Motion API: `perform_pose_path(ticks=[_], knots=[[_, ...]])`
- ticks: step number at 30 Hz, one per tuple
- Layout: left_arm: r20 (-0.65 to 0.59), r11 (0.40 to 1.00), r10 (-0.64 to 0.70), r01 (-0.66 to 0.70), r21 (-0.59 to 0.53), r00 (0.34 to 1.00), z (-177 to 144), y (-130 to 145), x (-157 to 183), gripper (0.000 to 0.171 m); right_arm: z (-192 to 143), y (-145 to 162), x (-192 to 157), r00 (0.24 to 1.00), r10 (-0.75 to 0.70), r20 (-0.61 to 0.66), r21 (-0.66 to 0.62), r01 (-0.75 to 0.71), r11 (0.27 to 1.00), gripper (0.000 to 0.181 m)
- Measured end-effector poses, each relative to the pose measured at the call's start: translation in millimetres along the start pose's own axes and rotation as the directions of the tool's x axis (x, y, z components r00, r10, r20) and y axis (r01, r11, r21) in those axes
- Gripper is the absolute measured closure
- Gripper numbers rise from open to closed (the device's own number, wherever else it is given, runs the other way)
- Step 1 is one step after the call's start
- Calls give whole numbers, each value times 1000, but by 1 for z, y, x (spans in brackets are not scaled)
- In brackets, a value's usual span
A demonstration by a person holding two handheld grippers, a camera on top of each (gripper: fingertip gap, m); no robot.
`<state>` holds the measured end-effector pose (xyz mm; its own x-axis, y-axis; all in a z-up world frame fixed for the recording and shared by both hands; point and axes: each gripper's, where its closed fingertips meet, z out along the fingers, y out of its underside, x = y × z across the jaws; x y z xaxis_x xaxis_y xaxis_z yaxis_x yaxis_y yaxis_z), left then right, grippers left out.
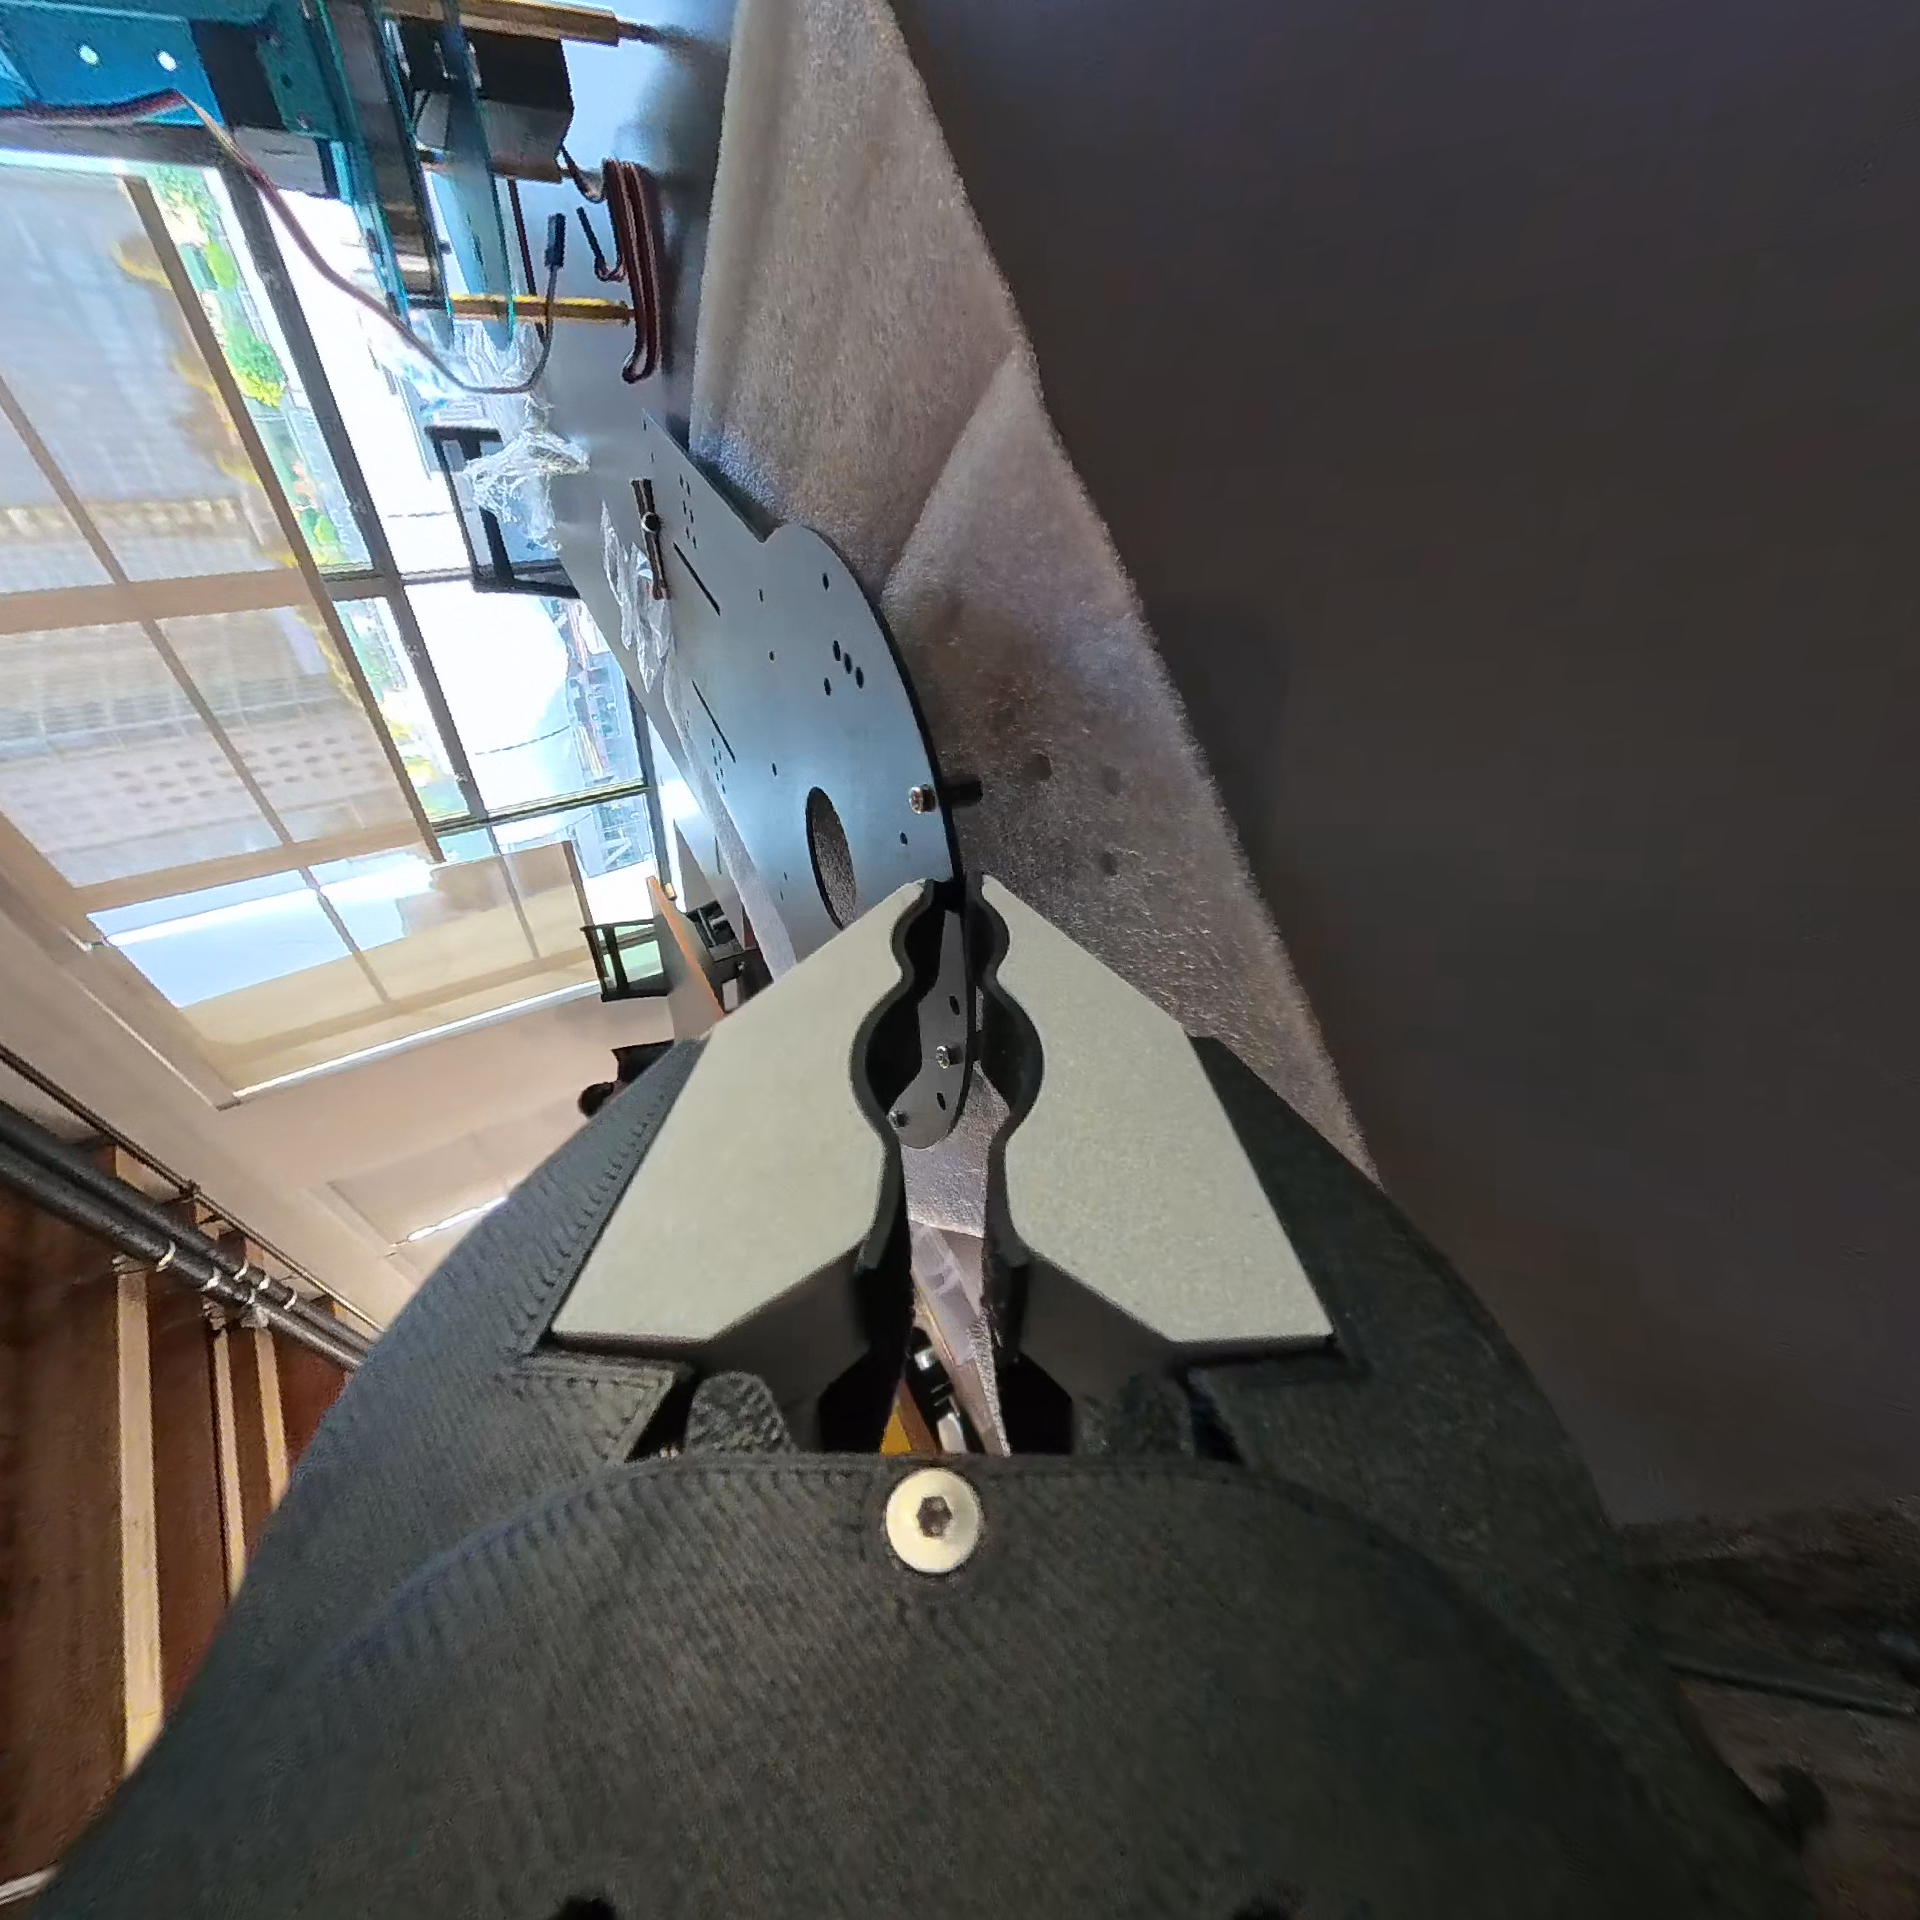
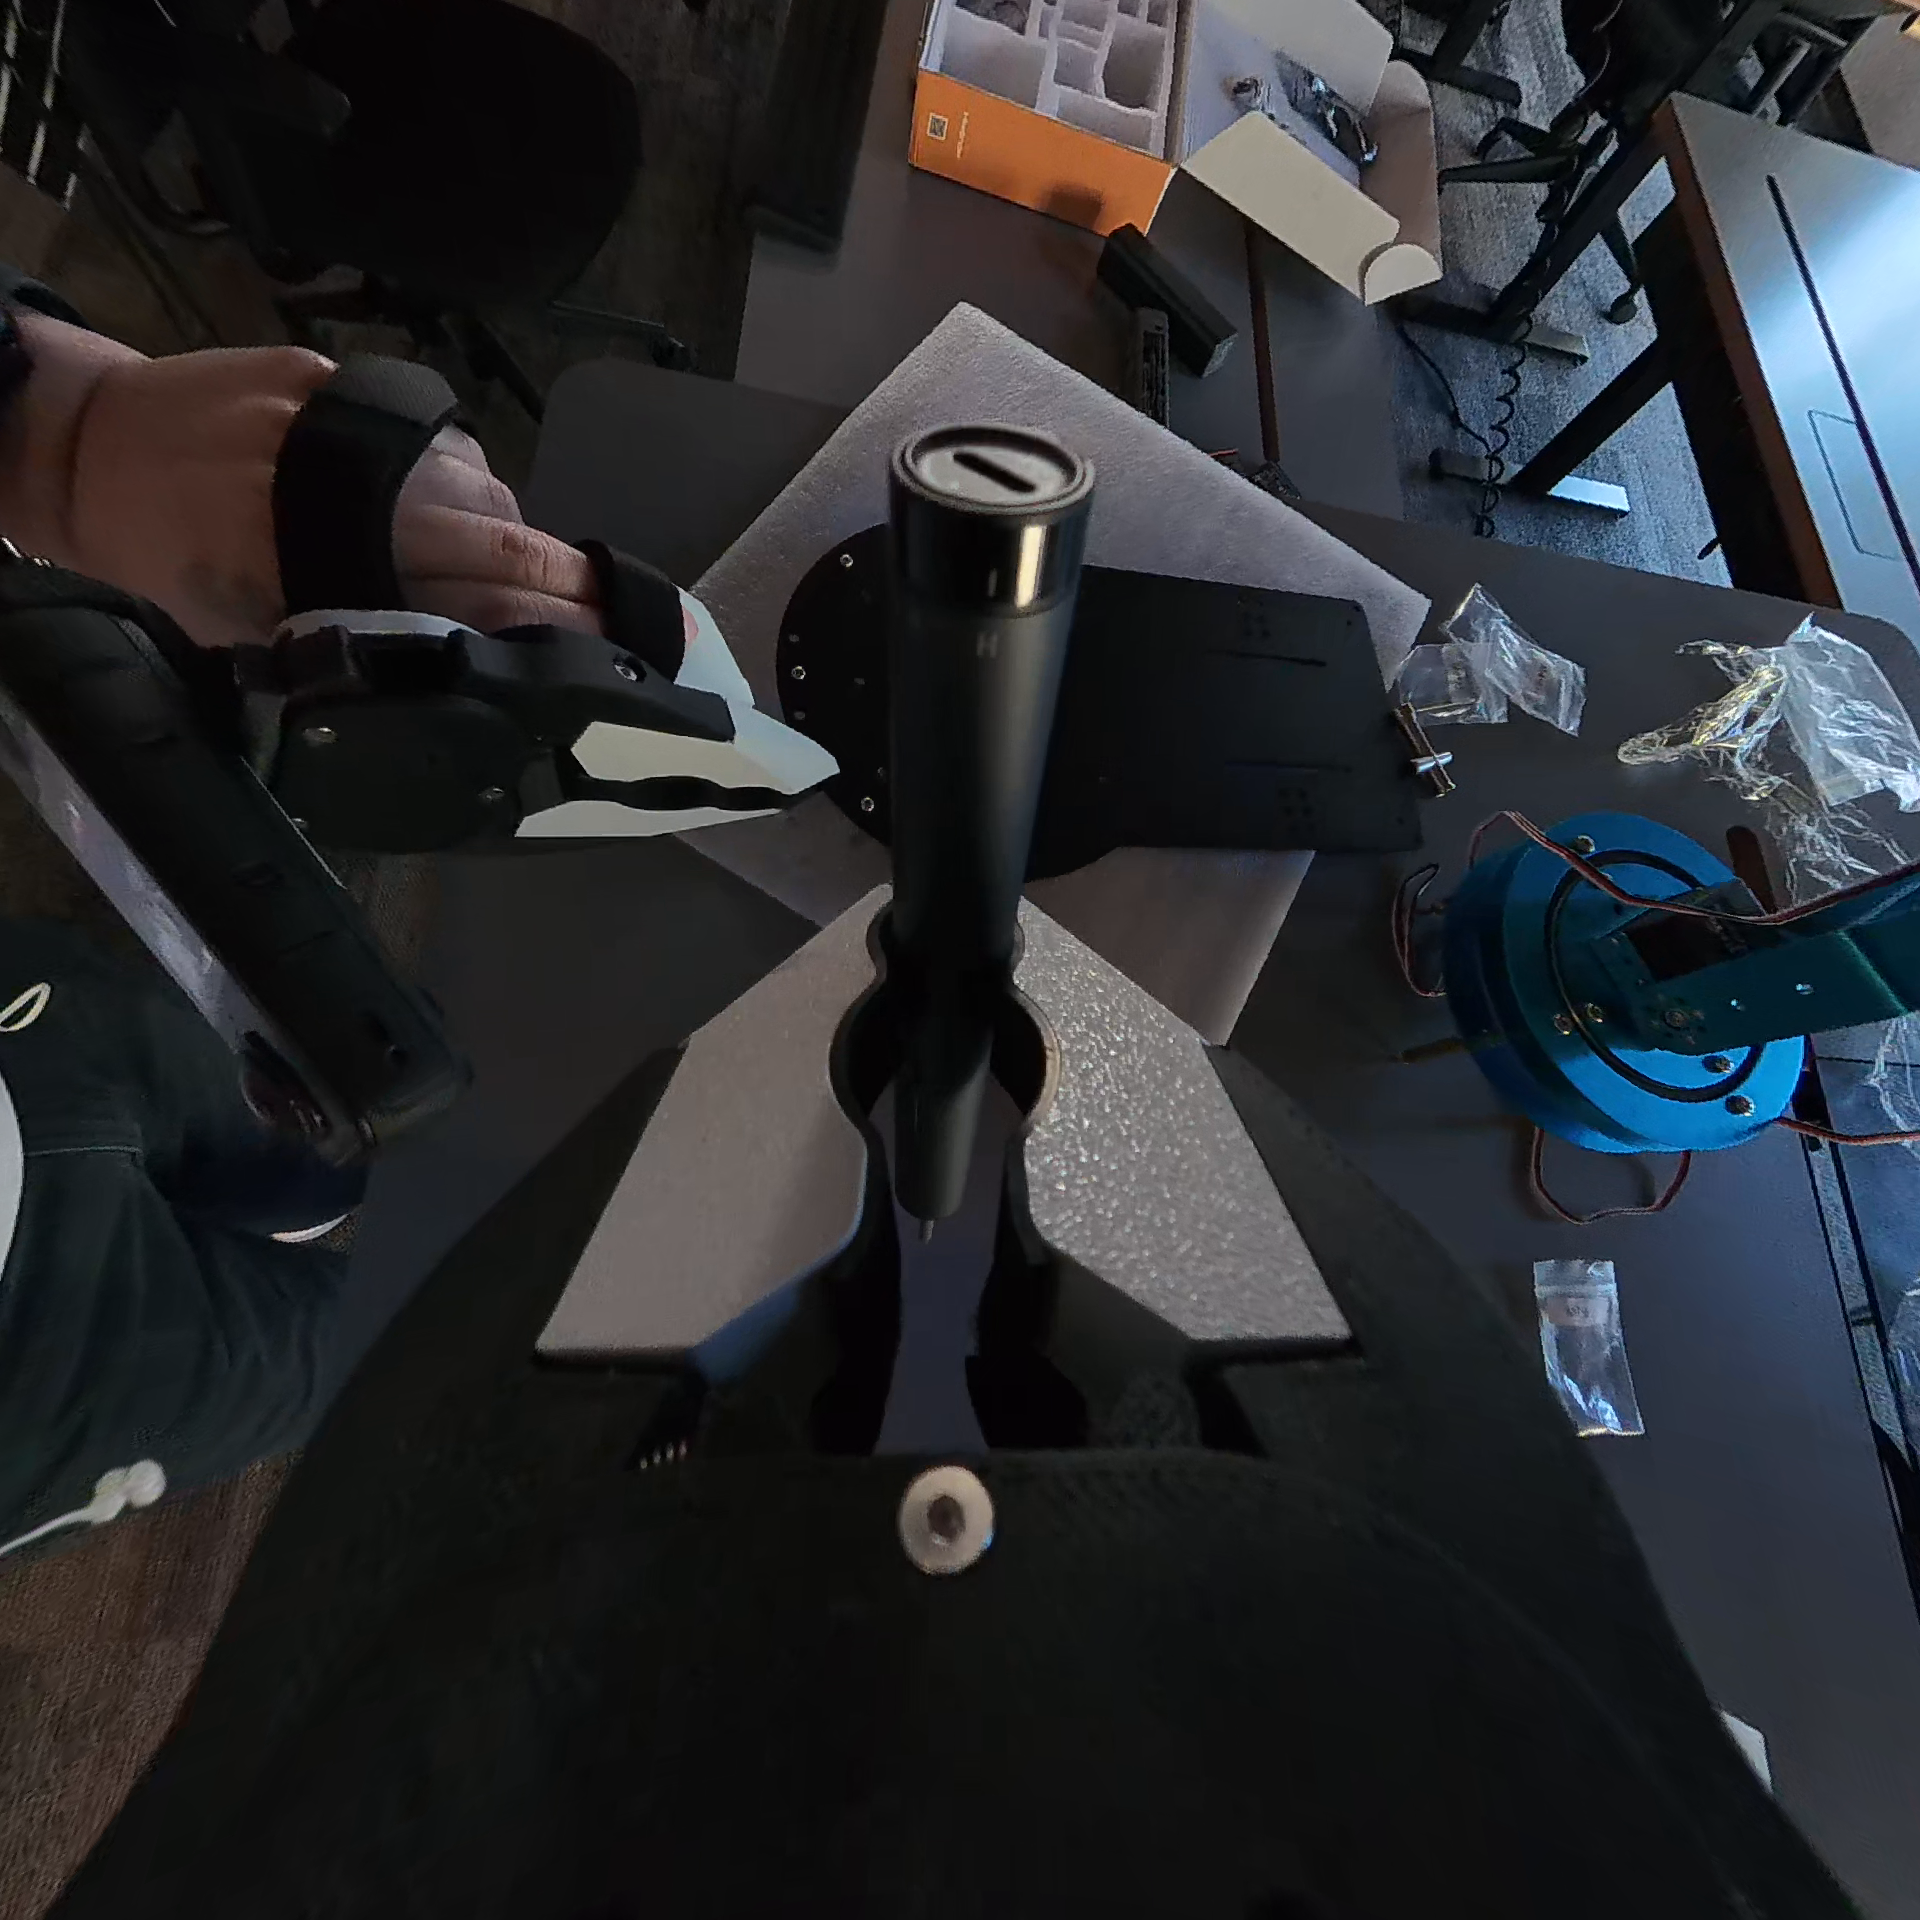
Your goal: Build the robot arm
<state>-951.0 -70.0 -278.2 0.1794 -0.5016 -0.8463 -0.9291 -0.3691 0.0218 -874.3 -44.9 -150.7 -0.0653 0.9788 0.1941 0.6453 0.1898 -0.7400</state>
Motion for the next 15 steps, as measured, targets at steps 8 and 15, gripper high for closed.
perform_pose_path(ticks=[8,15], knots=[[-12,1000,20,-20,-10,1000,6,0,10,169,6,4,0,1000,-1,4,-17,1,1000,172],[-31,1000,28,-28,-13,999,9,1,16,169,9,6,1,1000,-6,1,-26,6,1000,172]])
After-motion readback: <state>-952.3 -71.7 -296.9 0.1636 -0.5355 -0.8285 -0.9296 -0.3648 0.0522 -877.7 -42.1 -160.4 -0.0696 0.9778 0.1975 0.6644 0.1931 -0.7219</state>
